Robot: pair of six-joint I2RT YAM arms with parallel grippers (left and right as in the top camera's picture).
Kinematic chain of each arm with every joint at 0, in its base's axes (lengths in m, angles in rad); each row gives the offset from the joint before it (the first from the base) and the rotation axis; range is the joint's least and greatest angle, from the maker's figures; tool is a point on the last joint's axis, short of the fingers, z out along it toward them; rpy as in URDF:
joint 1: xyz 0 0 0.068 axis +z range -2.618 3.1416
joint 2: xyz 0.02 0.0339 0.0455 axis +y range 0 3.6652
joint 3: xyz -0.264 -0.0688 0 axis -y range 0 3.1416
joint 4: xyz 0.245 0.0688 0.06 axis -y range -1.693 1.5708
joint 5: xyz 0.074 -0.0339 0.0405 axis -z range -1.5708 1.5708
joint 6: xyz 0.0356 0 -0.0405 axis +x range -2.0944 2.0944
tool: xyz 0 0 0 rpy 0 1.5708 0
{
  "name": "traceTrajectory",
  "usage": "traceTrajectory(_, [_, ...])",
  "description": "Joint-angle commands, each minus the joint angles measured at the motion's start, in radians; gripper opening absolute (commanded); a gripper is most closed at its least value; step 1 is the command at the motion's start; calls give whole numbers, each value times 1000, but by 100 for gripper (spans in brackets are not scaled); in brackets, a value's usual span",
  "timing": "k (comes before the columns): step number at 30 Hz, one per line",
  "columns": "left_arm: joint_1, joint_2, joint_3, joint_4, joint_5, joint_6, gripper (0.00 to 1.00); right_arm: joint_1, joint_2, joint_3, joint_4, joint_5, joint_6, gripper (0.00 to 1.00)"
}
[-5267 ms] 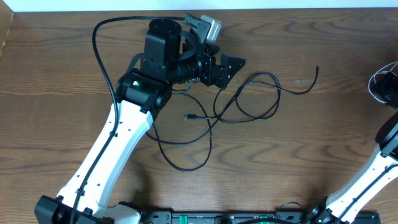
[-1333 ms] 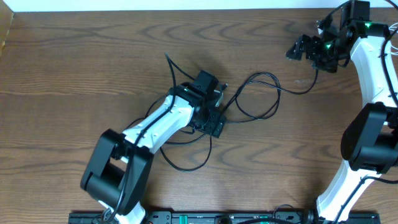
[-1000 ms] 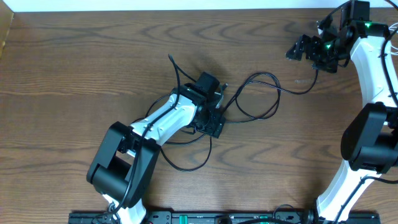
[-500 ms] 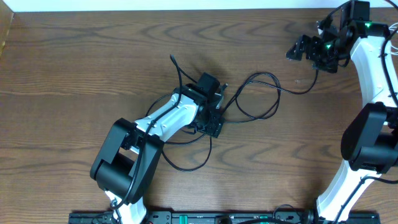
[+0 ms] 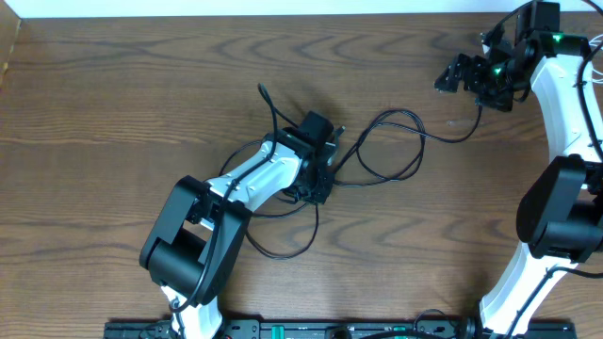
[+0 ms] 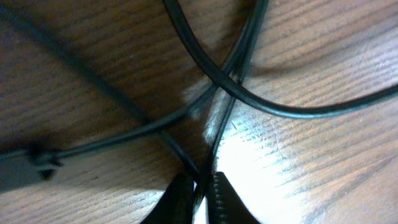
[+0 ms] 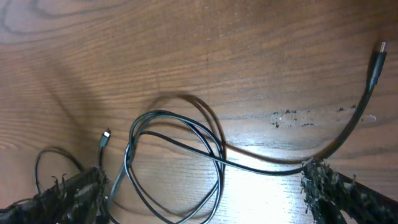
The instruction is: Untangle cables
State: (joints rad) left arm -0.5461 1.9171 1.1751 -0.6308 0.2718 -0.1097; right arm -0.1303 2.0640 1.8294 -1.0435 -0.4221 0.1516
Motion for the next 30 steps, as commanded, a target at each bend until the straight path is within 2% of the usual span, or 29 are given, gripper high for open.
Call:
traceTrajectory(1, [4, 14, 31, -19, -49, -34, 8, 11, 2, -2, -5, 3, -11, 99])
traceTrajectory(7, [47, -50, 103, -39, -49, -34, 8, 64, 2, -2, -1, -41, -36, 98])
traceTrajectory(15, [138, -248, 243, -115, -48, -34, 7, 153, 2, 2, 13, -183, -109, 95])
traceTrajectory(23, [170, -448, 263, -38, -49, -38, 7, 194, -31, 3, 41, -342, -198, 92])
traceTrajectory(30, [170, -508, 263, 40, -49, -39, 7, 242, -62, 3, 45, -345, -270, 94])
